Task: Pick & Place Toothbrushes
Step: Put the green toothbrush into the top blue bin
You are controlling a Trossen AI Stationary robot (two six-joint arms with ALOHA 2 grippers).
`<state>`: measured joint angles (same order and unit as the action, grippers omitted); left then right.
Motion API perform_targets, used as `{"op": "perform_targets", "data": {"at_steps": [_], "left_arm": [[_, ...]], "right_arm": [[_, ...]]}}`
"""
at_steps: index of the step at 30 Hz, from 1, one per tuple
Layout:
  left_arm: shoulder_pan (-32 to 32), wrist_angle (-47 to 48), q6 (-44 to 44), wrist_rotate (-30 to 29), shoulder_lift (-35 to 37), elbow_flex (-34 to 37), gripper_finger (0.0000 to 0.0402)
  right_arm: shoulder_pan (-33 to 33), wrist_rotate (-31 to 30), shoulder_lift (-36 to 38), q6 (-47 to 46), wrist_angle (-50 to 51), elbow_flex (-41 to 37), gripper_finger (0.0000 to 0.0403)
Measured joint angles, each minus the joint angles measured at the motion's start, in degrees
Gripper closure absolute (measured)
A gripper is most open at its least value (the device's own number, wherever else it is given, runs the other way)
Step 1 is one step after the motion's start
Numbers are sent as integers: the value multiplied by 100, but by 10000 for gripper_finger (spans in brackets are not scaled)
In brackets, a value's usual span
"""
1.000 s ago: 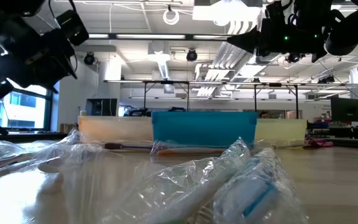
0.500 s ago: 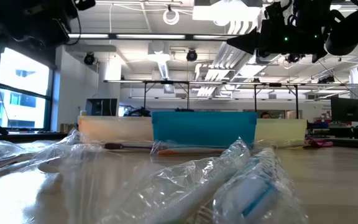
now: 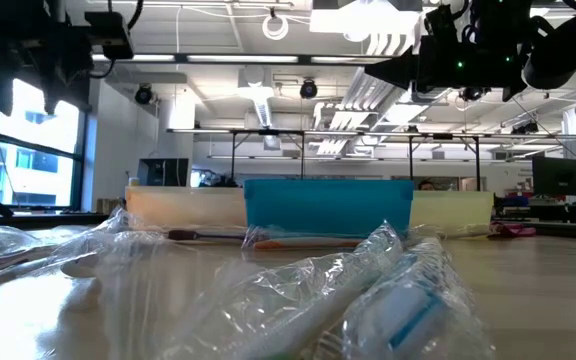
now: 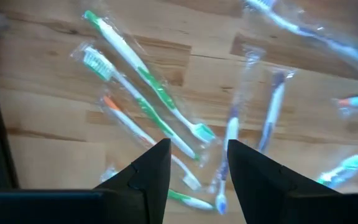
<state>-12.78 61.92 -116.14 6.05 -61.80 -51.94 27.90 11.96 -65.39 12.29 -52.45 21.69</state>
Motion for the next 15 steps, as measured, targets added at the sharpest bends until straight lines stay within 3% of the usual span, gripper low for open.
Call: {"op": "perform_targets", "data": {"at_steps": [9, 15], "left_arm": [[0, -30, -141, 94, -837, 2, 247], [-4, 6, -173, 583, -1070, 2, 247]], "right_arm": [[2, -2, 0, 18, 137, 0, 401], [2, -2, 0, 114, 177, 1, 401]]}}
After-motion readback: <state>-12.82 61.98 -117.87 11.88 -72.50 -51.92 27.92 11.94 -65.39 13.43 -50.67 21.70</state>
